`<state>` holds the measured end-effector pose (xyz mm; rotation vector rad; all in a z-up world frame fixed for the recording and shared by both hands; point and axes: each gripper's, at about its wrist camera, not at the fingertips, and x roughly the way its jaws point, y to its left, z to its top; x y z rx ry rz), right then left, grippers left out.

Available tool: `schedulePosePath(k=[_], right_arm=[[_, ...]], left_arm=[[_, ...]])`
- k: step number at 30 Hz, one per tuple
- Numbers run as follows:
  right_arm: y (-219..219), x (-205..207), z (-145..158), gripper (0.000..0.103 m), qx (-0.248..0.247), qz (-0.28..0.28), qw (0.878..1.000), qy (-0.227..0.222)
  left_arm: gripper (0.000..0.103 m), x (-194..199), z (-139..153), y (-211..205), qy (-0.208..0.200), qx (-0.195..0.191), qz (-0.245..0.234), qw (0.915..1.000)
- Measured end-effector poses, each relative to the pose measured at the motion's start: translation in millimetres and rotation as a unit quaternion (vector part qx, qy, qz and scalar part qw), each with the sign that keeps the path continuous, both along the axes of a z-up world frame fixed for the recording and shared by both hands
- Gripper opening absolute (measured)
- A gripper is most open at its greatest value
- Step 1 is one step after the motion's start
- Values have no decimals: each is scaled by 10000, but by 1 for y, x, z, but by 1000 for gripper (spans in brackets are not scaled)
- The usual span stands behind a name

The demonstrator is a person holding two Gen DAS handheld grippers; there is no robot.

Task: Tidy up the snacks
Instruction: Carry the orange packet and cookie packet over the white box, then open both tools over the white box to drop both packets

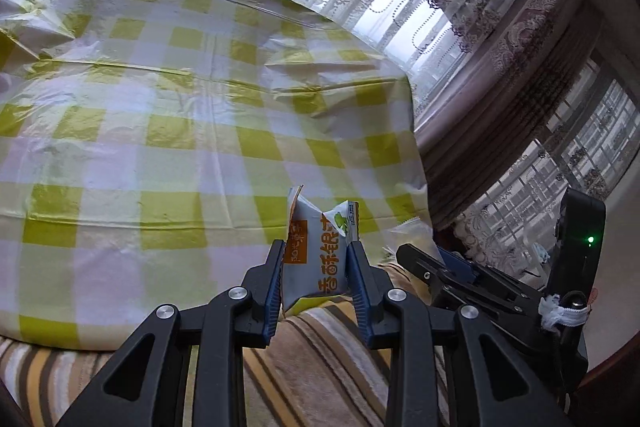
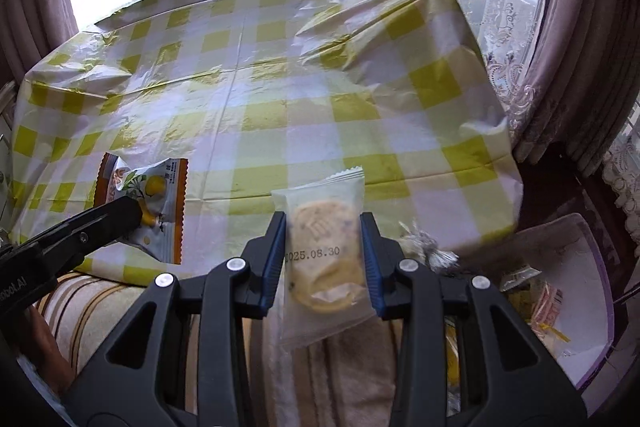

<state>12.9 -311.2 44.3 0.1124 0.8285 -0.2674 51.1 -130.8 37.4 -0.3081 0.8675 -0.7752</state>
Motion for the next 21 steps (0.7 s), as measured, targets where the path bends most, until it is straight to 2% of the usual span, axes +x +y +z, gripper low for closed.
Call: schedulePosePath(k=[5, 8, 14, 21], right_arm=[[-22, -39, 6, 40, -90, -242, 9997, 0], [-36, -61, 9, 40, -148, -371, 9992, 16], [-78, -103, 9, 40, -159, -781, 9968, 29], [-121, -148, 1, 40, -120, -1336, 9910, -2]], left_arm=[[31, -26, 6, -28, 184, -283, -426, 9985], [31, -46, 6, -49, 340, -328, -649, 9968], [31, -80, 6, -86, 404, -161, -1012, 9939], [31, -95, -7, -124, 711, 52, -1329, 9886]])
